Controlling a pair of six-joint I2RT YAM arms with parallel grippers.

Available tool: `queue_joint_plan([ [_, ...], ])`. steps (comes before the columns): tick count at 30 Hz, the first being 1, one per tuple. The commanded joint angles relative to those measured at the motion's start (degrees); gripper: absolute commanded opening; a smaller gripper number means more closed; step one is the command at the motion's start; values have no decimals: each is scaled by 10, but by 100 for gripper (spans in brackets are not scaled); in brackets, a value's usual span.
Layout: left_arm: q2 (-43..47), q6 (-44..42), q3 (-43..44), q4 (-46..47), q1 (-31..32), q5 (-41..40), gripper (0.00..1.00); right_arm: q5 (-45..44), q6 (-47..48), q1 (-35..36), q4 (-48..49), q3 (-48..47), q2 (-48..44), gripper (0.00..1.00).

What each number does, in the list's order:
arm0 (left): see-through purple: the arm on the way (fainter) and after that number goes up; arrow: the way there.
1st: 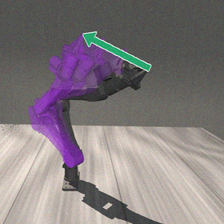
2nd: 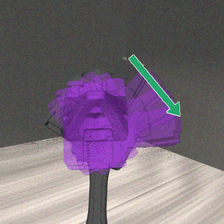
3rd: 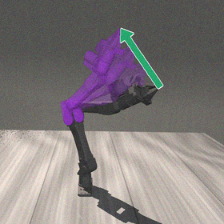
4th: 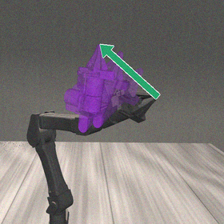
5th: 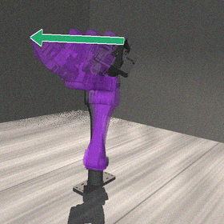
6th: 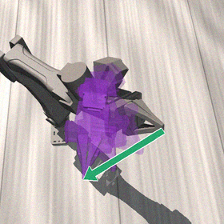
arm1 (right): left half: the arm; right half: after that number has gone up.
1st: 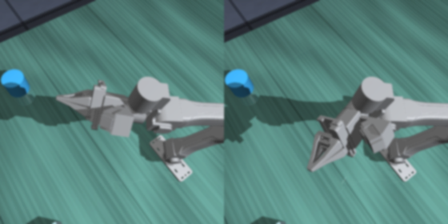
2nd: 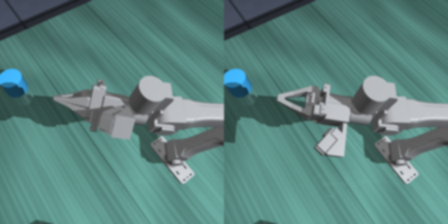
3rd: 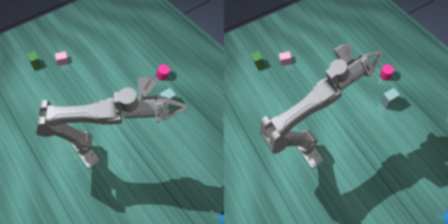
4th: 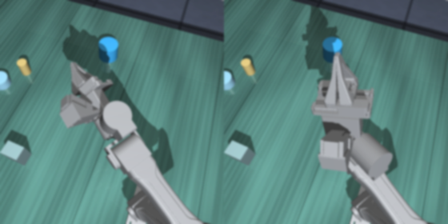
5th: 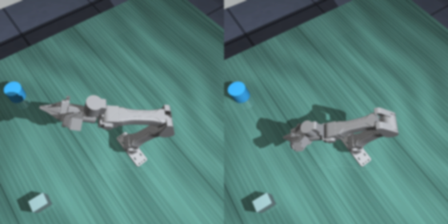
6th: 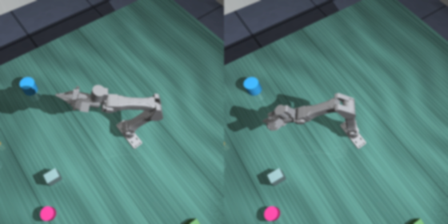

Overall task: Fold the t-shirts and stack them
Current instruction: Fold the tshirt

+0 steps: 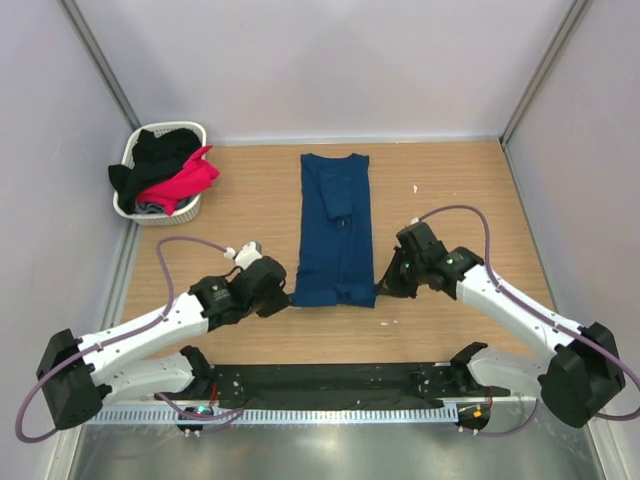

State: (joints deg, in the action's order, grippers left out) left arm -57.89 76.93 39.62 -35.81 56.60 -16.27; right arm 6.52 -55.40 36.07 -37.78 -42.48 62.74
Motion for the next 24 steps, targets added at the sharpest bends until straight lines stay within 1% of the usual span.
queue_joint_plan([
  [1, -27, -95, 34, -22, -59, 7, 0, 18, 81, -61, -1, -58, 39, 1],
  [2, -40, -132, 61, -18, -72, 12, 0, 27, 92, -74, -1, -73, 50, 1],
  [5, -89, -182, 101, 2, -123, 33, 0, 23, 133, -101, -7, -138, 104, 1],
  [6, -102, -213, 124, 18, -135, 42, 0, 22, 141, -106, -10, -154, 118, 1],
  [7, -134, -225, 135, 24, -159, 54, 0, 26, 154, -119, -10, -182, 147, 1],
  [9, -165, -260, 171, 36, -179, 80, 0, 41, 165, -132, -6, -215, 175, 1],
  [10, -192, -269, 182, 39, -196, 84, 0, 45, 172, -142, -2, -224, 188, 1],
  [12, -218, -294, 212, 49, -220, 100, 0, 49, 179, -151, 7, -244, 224, 1],
  [15, -267, -320, 237, 65, -243, 130, 0, 59, 190, -170, 11, -268, 267, 1],
  [17, -306, -333, 265, 72, -250, 136, 0, 64, 195, -185, 17, -277, 287, 1],
  [21, -372, -354, 308, 79, -270, 152, 0, 70, 216, -196, 26, -318, 350, 1],
  [24, -410, -360, 330, 86, -279, 159, 0, 81, 220, -201, 31, -343, 381, 1],
])
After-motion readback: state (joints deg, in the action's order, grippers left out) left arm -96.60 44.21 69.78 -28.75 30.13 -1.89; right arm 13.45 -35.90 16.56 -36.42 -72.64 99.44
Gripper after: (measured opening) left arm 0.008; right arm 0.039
